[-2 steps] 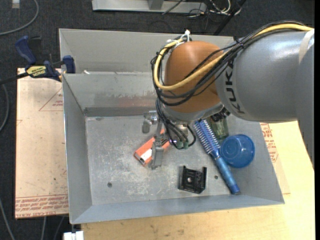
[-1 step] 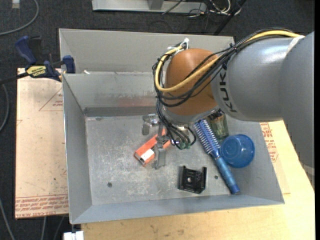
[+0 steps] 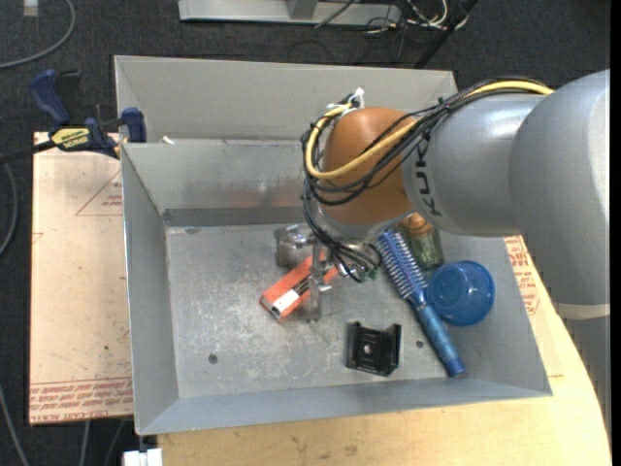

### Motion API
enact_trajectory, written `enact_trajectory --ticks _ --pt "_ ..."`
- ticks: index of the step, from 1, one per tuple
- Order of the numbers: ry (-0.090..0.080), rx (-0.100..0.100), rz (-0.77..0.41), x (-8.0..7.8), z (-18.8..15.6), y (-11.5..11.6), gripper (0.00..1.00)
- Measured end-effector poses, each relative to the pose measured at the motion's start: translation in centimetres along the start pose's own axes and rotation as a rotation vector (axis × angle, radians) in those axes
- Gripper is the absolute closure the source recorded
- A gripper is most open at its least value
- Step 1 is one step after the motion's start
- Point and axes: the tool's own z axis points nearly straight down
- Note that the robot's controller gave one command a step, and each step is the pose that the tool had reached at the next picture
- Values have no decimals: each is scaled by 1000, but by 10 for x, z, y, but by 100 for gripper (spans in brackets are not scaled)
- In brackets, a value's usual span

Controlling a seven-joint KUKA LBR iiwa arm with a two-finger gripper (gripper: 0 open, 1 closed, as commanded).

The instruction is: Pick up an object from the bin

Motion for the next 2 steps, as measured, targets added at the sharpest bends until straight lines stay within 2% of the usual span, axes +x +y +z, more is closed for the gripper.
enact_trajectory --ticks 1,2 --pt "-1 0 -36 -10 28 -10 0" --pt "-1 -1 -13 -3 8 -3 0"
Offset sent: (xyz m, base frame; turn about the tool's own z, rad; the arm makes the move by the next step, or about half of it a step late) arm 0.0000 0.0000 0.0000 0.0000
